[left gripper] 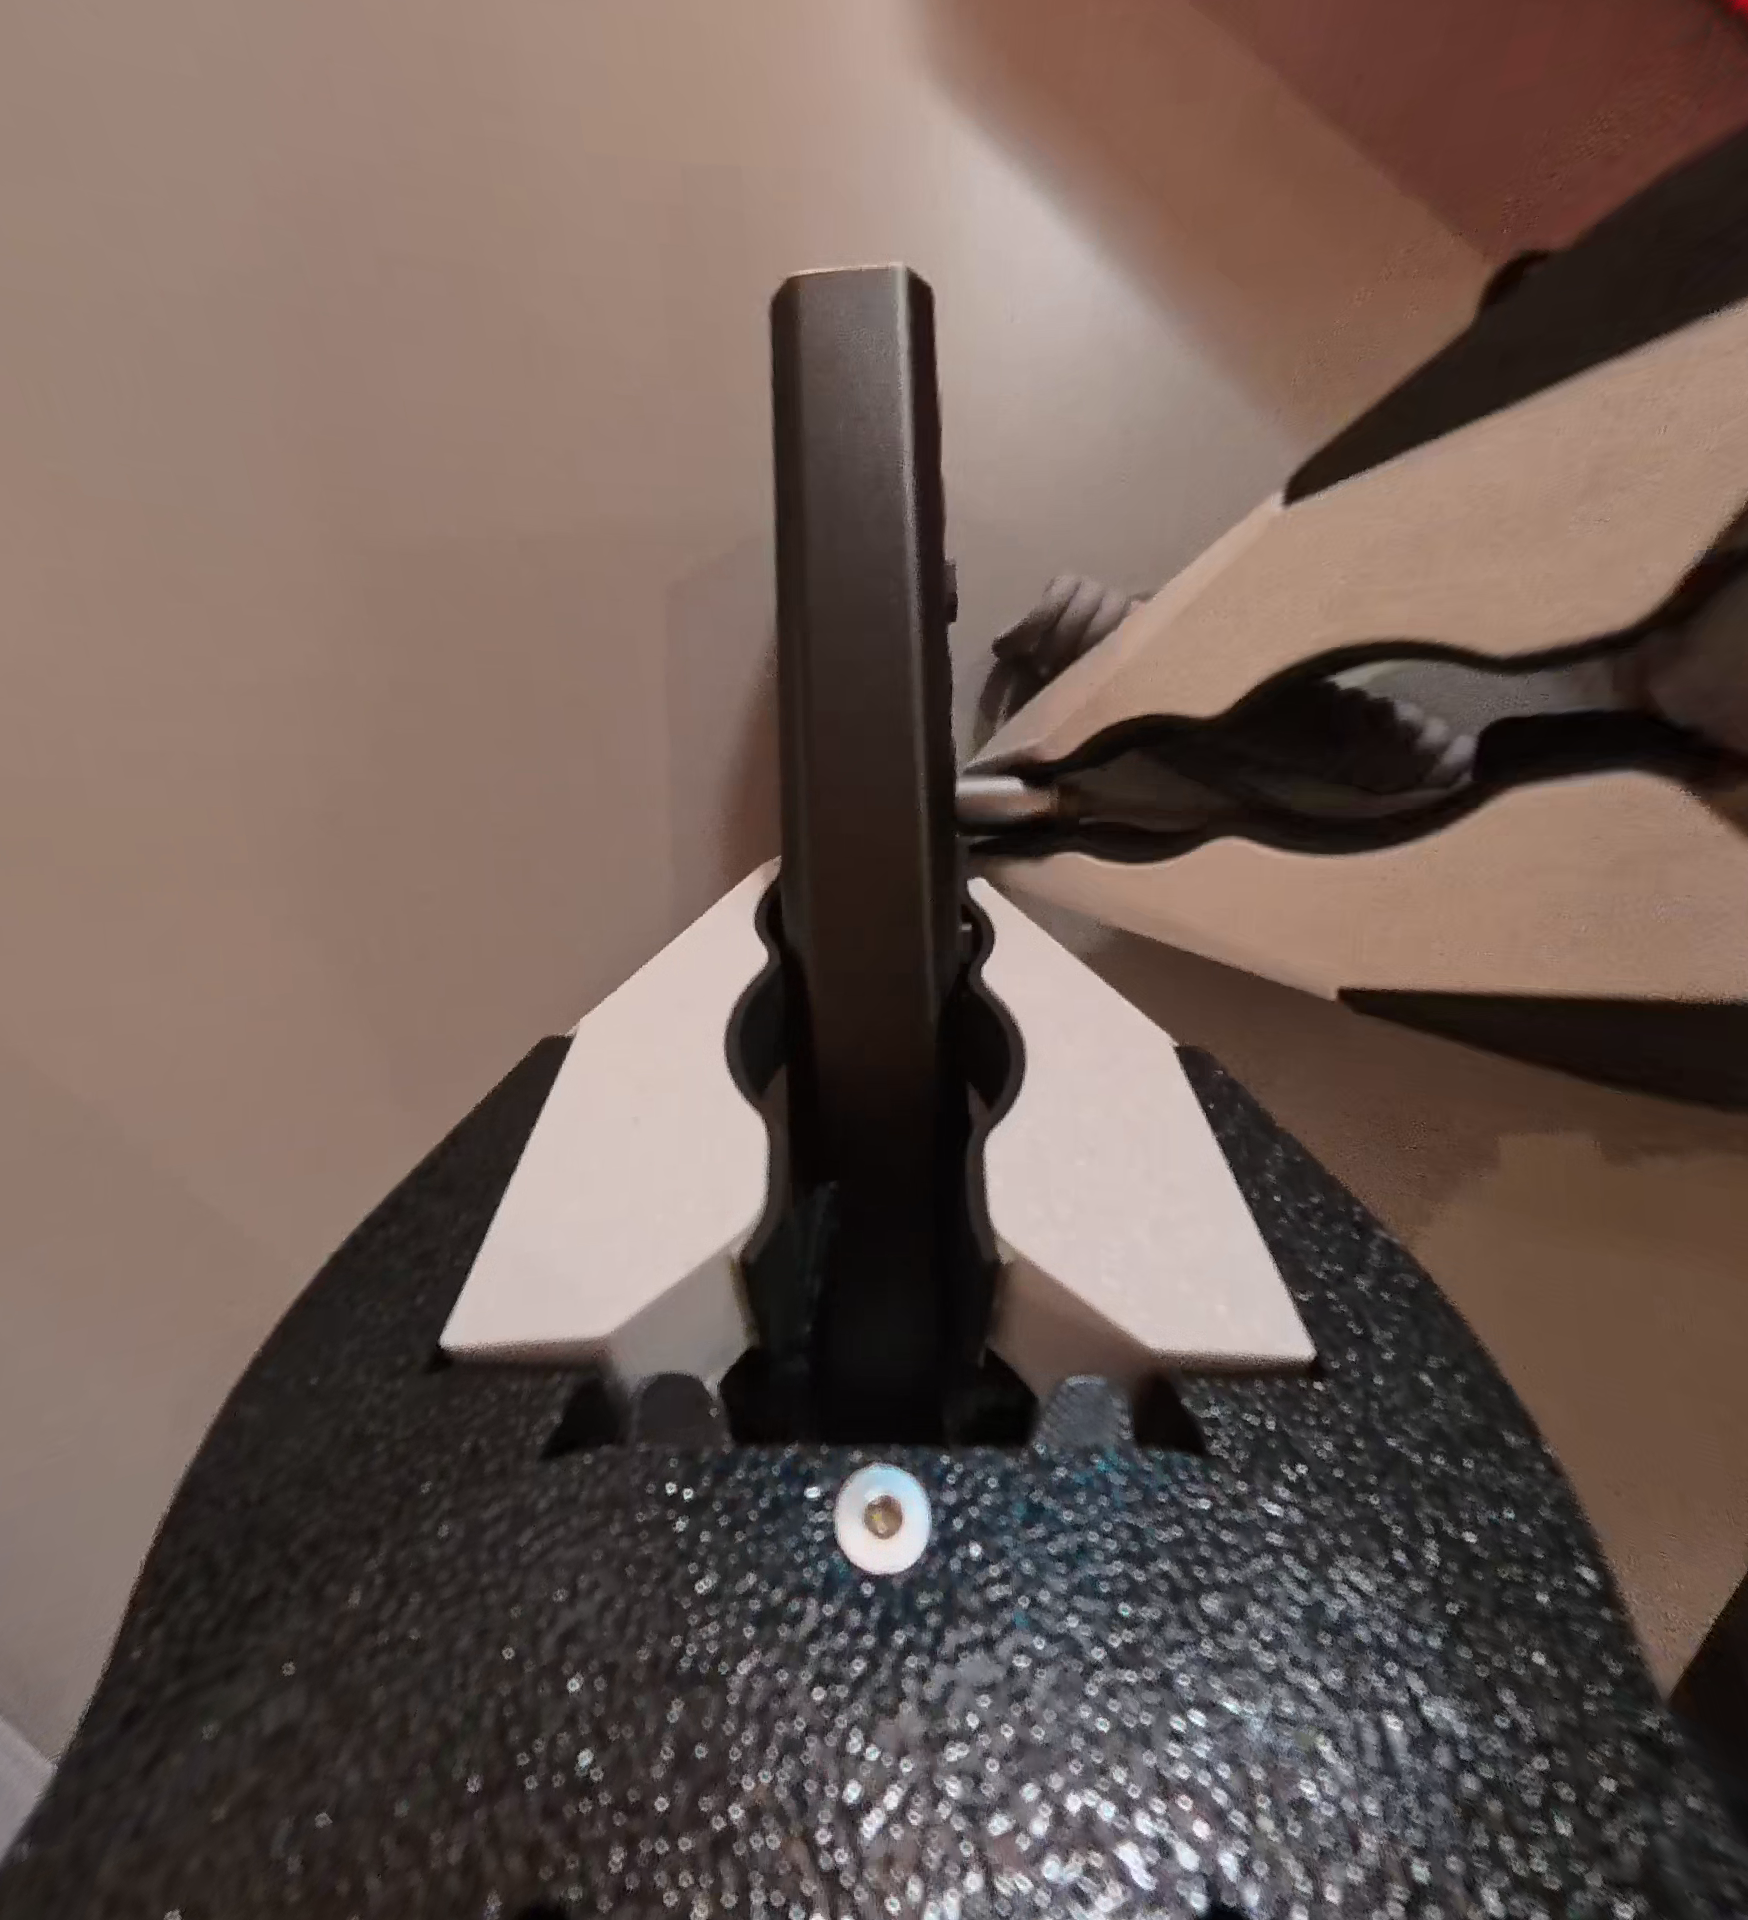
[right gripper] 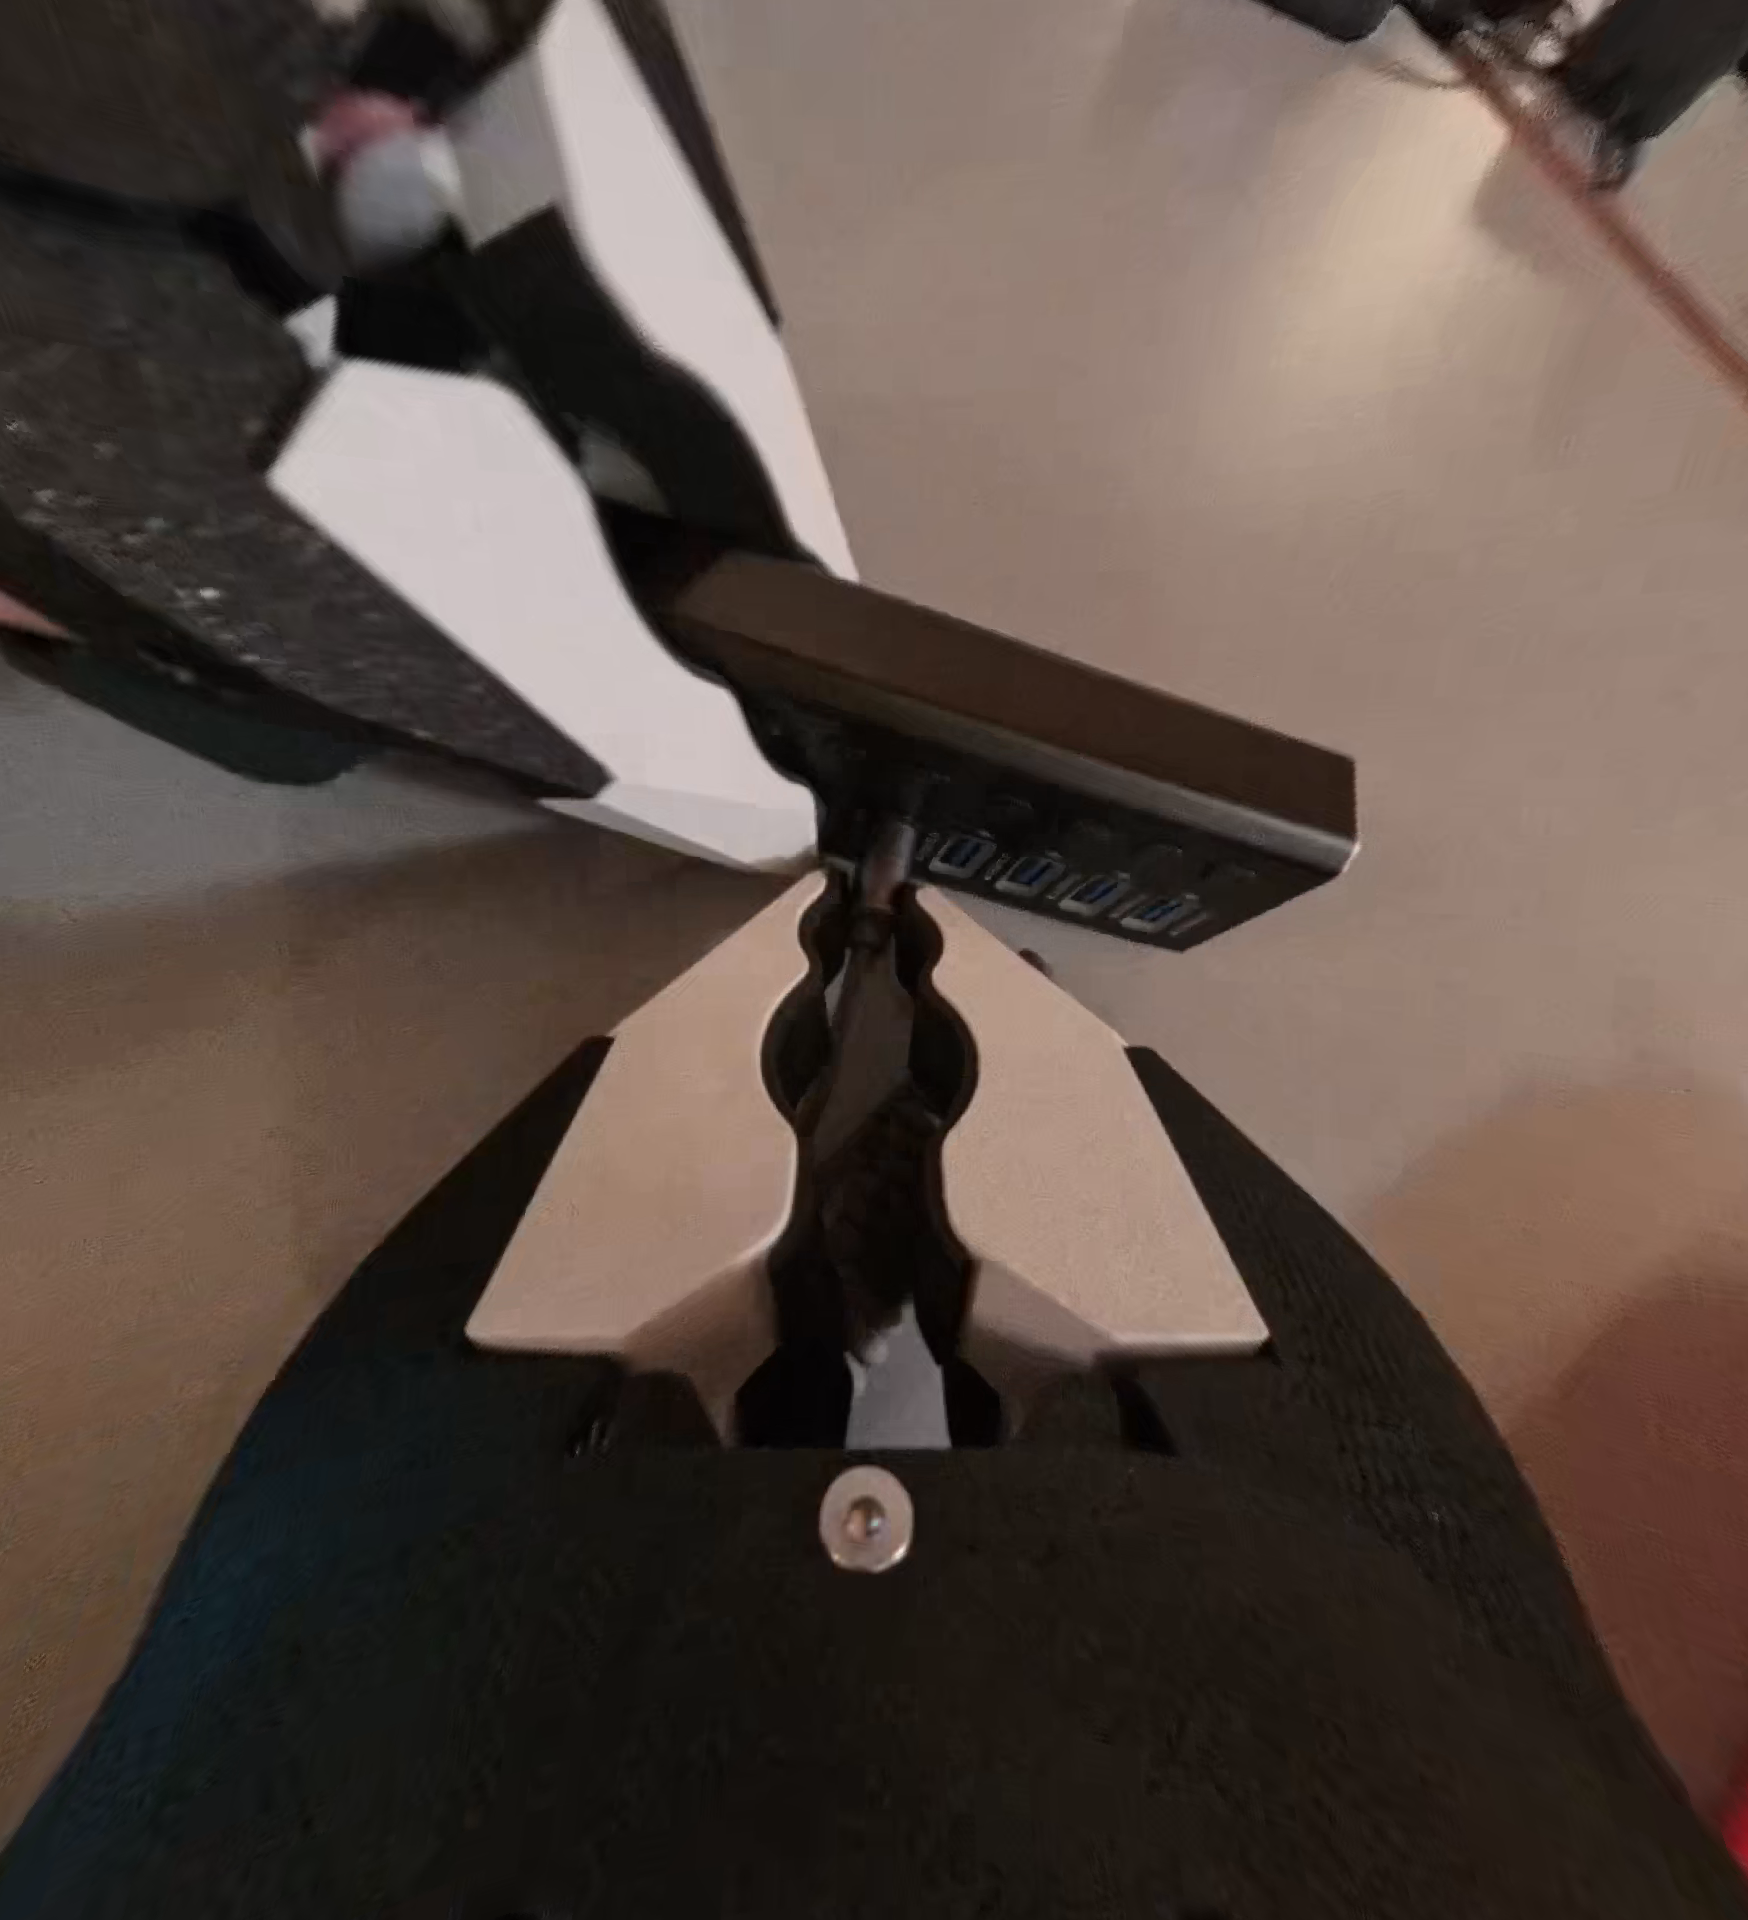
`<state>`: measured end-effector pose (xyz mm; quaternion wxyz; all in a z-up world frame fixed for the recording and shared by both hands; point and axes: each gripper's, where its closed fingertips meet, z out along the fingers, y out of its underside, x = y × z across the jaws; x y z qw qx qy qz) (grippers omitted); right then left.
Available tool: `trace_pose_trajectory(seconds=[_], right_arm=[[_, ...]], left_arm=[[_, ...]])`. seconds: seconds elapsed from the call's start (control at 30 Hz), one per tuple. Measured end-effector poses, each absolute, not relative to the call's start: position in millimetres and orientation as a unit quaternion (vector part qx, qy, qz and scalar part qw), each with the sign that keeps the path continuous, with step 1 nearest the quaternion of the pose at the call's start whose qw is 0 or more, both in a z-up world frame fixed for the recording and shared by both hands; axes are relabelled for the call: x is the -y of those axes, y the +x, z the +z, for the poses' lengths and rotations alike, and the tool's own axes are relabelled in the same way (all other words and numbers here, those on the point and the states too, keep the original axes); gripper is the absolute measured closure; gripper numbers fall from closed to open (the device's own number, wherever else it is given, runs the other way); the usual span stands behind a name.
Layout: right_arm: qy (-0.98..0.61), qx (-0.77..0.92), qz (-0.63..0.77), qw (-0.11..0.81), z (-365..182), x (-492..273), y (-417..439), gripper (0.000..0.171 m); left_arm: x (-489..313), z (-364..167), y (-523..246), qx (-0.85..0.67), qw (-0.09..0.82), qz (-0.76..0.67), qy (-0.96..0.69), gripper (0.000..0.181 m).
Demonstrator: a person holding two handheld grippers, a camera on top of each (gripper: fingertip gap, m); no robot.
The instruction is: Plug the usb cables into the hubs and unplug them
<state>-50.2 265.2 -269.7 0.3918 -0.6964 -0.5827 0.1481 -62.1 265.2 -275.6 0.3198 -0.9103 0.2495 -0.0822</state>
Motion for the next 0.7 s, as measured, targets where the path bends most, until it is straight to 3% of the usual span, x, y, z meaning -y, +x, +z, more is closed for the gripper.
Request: trace_pose_trajectory(seconds=[0.03, 0.2, 0.4, 0.57, 0.7], right_arm=[[-0.688, 0.595, 0.115, 0.399, -270.1, -264.7, -49.0, 0.163], [-0.702, 0.567, 0.263, 0.343, -267.2, -260.4, -46.0, 0.163], [-0.685, 0.613, 0.067, 0.387, -270.9, -259.5, -38.3, 0.163], [-0.713, 0.563, 0.259, 0.328, -270.2, -252.3, -34.7, 0.165], [-0.690, 0.603, 0.077, 0.393, -270.5, -253.5, -31.9, 0.166]], left_arm=[[-264.4, -275.6, -61.8, -0.255, 0.320, -0.085, -0.909, 0.155], [-261.9, -274.6, -57.2, -0.238, 0.323, -0.123, -0.908, 0.155], [-261.3, -275.4, -54.7, -0.263, 0.326, -0.095, -0.903, 0.155], [-258.4, -275.3, -51.3, -0.273, 0.329, -0.098, -0.899, 0.155], [-258.9, -275.1, -51.0, -0.268, 0.331, -0.101, -0.899, 0.155]])
